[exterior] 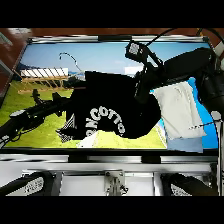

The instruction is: Fold the shirts.

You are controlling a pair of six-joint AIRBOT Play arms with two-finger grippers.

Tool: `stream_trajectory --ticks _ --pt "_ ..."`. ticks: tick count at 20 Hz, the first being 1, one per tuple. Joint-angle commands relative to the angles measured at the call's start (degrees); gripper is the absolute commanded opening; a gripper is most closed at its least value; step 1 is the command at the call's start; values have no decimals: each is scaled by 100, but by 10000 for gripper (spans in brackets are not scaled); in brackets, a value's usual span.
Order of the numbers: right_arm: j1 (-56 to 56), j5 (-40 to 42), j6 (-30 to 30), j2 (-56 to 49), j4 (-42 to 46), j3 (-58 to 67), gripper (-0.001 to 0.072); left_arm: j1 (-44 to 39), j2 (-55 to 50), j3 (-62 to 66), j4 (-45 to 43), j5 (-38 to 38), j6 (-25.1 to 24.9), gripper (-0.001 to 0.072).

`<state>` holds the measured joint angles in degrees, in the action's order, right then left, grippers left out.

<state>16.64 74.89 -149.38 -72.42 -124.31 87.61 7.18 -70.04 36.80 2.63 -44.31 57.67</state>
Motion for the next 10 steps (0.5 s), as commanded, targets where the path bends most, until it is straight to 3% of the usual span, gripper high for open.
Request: stream_trajectory --ticks 1,10 --pt "-2 -11 -4 136 -199 4 72 522 -15 398 -70 144 -22 59" --pt "-2 210 -2 269 -138 7 71 638 -4 1062 -431 57 -20 58"
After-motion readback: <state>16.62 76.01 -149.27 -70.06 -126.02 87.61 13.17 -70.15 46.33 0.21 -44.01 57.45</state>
